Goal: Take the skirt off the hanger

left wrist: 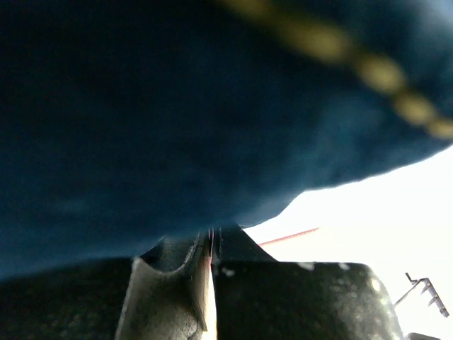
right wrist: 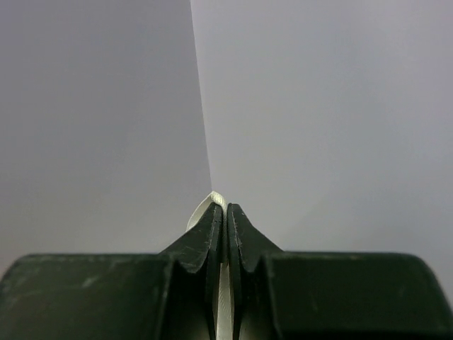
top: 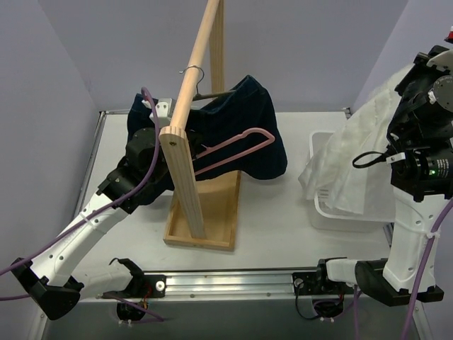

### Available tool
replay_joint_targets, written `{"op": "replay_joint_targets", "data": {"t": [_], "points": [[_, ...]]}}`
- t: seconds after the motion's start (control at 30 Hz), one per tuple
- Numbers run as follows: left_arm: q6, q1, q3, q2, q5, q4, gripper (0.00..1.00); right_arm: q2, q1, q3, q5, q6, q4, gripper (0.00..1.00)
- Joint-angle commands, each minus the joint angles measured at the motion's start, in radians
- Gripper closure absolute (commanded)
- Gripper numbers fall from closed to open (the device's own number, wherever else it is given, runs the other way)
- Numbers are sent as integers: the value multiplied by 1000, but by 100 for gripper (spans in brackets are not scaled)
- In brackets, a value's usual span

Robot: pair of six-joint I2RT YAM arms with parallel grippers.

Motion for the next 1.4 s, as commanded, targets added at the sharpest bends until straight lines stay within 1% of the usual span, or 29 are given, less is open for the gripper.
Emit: {"op": "replay_joint_targets", "data": {"t": [0.0,0.23,0.3,0.4,0.43,0.5,0.53,0.63,0.67,0.73,0.77,0.9,1.0,1.17,1.27,1.3,1.37], "points": [[13,4,10,12,25,10,98,5,-4,103,67,-69,175,100],[19,13,-3,18,28,8,98,59,2,205,80,-106,196,100],[19,15,-6,22,33,10,98,59,6,203,83,-106,191,100],[18,16,-11,23,37,14,98,13,6,117,87,-89,191,100],[18,18,-13,25,39,17,98,-1,6,42,81,-80,191,100],[16,18,-13,26,43,17,98,-51,6,-52,81,-48,198,100],[18,18,-13,26,49,17,98,-68,6,-148,87,-36,199,100],[22,18,-14,29,62,10,98,-128,5,-288,74,36,182,100],[24,18,-16,26,65,7,98,-141,5,-366,72,59,172,100],[27,18,-22,19,66,-7,98,-171,5,-444,67,111,153,100],[33,18,-26,8,68,-10,98,-179,5,-510,70,116,149,100],[45,18,-42,-15,75,-30,98,-217,5,-616,90,187,124,100],[50,18,-49,-29,85,-44,98,-216,0,-630,110,185,127,100],[47,18,-55,-38,102,-49,98,-171,-3,-531,138,139,168,100],[44,18,-55,-44,114,-55,98,-156,-3,-503,127,92,265,100],[42,18,-57,-47,115,-56,98,-153,-3,-509,117,72,340,100],[42,18,-59,-55,120,-58,98,-139,-3,-497,97,61,380,100]]}}
